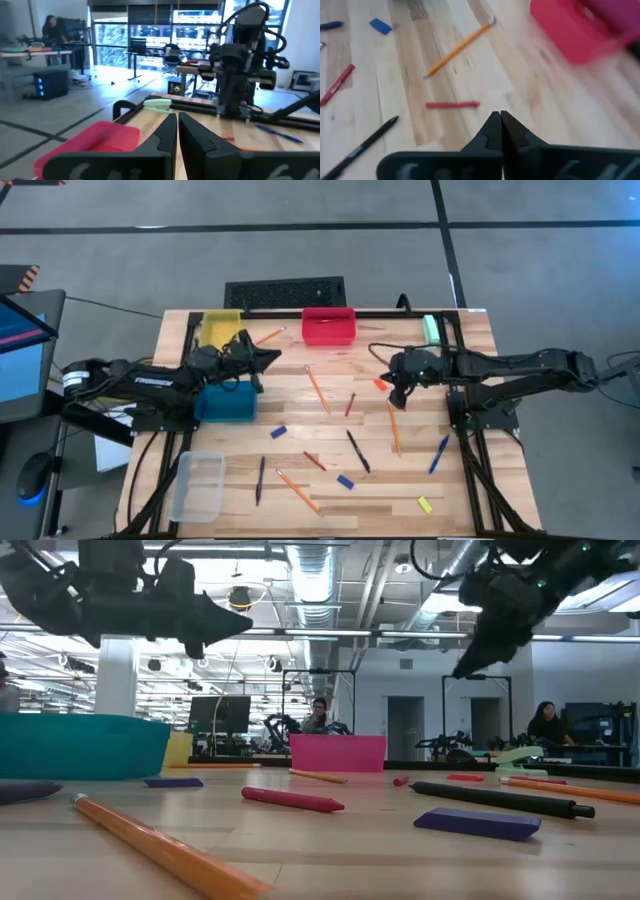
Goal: Sort crayons/erasers/pens/pencils in bins
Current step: Put the pencil into the blue bin
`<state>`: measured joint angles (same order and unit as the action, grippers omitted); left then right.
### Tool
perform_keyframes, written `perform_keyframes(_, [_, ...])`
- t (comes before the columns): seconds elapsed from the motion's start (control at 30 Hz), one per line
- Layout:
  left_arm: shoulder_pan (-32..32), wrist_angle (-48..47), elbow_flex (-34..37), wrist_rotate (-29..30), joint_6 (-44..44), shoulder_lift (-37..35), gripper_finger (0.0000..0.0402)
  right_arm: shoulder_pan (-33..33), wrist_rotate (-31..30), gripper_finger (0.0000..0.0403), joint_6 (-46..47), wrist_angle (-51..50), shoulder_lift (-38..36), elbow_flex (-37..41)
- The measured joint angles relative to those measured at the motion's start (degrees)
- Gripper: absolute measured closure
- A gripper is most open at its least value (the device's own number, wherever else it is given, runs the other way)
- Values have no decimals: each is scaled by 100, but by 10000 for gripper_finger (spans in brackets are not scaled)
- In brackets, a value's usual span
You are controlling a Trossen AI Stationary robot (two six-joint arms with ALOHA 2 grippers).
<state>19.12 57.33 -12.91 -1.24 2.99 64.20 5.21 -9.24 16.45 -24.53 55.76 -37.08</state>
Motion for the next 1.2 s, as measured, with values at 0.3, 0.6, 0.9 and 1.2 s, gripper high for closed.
perform_keyframes(0.3, [55, 1463, -46, 88, 585, 1152, 393, -757, -6, 374, 3365, -1440, 493, -24])
perform_keyframes(0.6, [59, 1736, -46, 16, 679, 1399, 393, -1530, -1, 321, 5528, -1683, 1408, -17])
perform_keyframes(0.9, [59, 1678, -48, 2, 677, 1381, 393, -1683, 166, 263, 6238, -1072, 2239, -18])
perform_keyframes(1.2, [59, 1653, -48, 4, 694, 1381, 393, -1630, 379, 271, 6468, -960, 2831, -50])
